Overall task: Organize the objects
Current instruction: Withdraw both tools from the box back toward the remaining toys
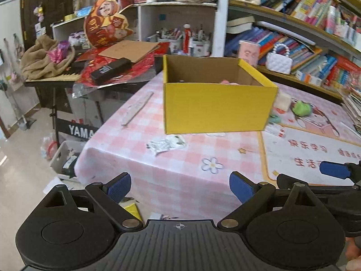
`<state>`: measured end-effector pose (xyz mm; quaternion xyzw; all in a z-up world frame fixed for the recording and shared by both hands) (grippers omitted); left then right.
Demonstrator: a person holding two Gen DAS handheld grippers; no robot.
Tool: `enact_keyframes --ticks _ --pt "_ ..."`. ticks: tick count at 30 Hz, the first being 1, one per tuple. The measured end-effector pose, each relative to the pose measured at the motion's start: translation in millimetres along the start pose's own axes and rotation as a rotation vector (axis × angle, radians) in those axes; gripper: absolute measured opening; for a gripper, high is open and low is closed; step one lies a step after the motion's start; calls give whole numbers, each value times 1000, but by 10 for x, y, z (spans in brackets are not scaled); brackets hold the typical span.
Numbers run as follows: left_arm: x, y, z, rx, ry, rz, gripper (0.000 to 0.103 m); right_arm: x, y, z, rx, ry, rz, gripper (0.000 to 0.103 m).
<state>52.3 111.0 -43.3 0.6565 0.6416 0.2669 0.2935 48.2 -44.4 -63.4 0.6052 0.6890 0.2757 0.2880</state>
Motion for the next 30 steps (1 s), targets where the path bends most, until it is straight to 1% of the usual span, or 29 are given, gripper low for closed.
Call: enact_keyframes --ticks 5,12,18,26,30 --pt "-200 -44 -23 0 -67 39 96 -189 -138 -143 -2 -56 45 78" --pt "-544 -63 -3 11 -153 122 96 -519 -303 -299 4 -147 134 79" --pt "-776 -1 58 10 -187 167 96 -794 -371 -354 8 -209 208 81" --pt "-1134 147 271 24 -229 163 96 -1146 -344 -263 24 -256 229 83" --pt "-1302 231 409 35 -230 158 96 -1374 -287 -147 41 -266 239 83"
Point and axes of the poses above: each gripper's, at about its wrist camera, not at the fingertips, and z roughly the way its jaws point, x to its left, y to its top, the point moved 4 cm from there along z, roughly the way its jaws point, and after that the axes turned 2 degrees about x, right-handed, at the moved point
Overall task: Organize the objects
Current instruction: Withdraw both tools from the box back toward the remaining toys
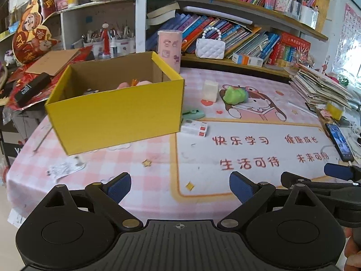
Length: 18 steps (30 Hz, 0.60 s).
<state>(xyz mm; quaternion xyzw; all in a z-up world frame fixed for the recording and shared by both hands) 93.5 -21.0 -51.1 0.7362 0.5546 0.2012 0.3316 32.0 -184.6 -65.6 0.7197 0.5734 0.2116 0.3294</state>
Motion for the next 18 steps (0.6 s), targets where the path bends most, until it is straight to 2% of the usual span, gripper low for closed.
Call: enact_keyframes --ticks 18 --pt "-303 471 812 67 122 -110 96 -504 674 974 38 100 -63 88"
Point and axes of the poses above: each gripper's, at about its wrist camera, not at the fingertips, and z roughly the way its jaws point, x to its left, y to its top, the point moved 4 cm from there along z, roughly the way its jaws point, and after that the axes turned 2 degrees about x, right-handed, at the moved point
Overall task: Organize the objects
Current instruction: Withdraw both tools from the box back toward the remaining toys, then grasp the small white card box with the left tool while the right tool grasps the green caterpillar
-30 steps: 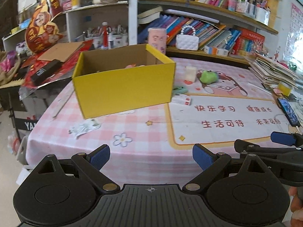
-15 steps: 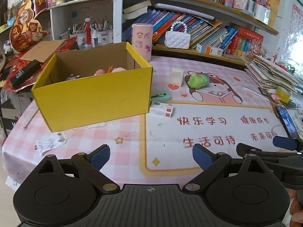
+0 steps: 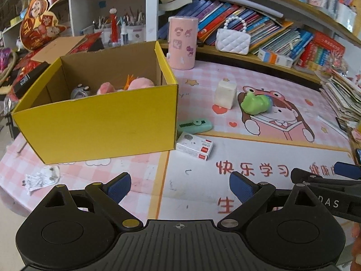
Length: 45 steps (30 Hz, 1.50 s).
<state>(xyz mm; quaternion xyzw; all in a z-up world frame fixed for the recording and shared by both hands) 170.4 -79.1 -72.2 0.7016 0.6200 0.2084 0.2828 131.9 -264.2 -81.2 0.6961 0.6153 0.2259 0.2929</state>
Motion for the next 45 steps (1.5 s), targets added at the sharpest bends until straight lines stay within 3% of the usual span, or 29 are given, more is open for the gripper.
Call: enact_keyframes --ticks 8,16,27,30,34,38,45 --pt "-154 184 234 1 61 -45 93 -200 281 386 -8 43 -10 88" --pt "-338 322 606 36 68 -106 72 -363 549 647 -30 65 1 88" --pt "-391 371 1079 63 164 -227 69 -495 737 843 -37 78 -13 89" --pt "-377 367 1106 63 201 -219 56 -507 756 883 -39 84 -19 89" --pt "-381 337 1046 57 169 -182 34 -491 796 962 -51 115 -25 94" --pt "-329 288 960 75 142 -172 29 -418 889 1090 -78 134 -50 103" --pt "-278 217 690 86 45 -168 29 -218 1103 1529 -81 162 -114 103"
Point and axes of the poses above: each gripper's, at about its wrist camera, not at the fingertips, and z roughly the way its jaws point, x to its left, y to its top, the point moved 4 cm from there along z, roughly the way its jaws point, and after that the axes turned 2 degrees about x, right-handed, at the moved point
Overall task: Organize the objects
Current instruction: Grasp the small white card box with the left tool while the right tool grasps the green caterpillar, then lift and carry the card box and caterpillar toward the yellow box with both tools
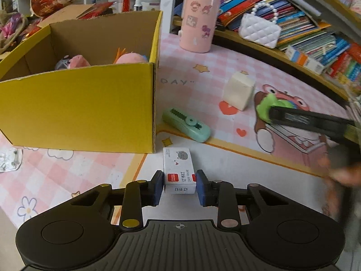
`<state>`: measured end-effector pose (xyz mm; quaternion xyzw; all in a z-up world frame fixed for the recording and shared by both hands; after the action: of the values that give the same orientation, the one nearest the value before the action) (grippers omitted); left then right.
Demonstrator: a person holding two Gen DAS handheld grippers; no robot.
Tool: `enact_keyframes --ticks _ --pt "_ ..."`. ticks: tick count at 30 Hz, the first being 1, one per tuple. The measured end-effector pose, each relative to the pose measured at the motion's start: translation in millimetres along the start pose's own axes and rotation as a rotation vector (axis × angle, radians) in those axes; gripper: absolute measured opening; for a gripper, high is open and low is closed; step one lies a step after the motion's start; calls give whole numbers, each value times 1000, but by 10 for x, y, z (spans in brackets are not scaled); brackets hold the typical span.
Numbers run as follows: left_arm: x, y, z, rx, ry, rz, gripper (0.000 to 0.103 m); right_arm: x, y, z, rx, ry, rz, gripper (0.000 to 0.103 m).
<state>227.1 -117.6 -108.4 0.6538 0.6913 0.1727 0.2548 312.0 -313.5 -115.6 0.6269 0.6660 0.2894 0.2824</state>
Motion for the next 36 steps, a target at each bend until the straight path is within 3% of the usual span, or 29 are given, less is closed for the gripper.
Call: enact_keyframes --ticks 5,7,8,9,22,36 --pt "-55 -24 -163 -11 -47 22 28 -23 74 334 25 -13 10 101" --pt "-74 -23 -206 -16 -58 28 28 -54 81 402 37 14 28 89" --pt "-84 -19 -227 -21 -64 33 28 -74 86 411 44 41 44 75" --pt "-87 -16 -241 -26 -68 35 28 -89 88 397 45 42 57 74" --pt "-51 -14 -471 -77 -183 73 28 -32 -178 -629 -25 -10 141 73" --pt "535 -288 -892 -102 -250 112 28 638 -800 -1626 -6 -64 204 73"
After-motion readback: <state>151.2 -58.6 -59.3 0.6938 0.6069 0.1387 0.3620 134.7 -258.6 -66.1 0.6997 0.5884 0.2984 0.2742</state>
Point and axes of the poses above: each gripper's, at about its wrist camera, not at the fingertips, and z roughly the way its jaws point, x to its left, y to its top, the point moved 4 cm from there along z, roughly the way its jaws point, and after that the axes turned 2 degrees about x, right-handed, at the moved point
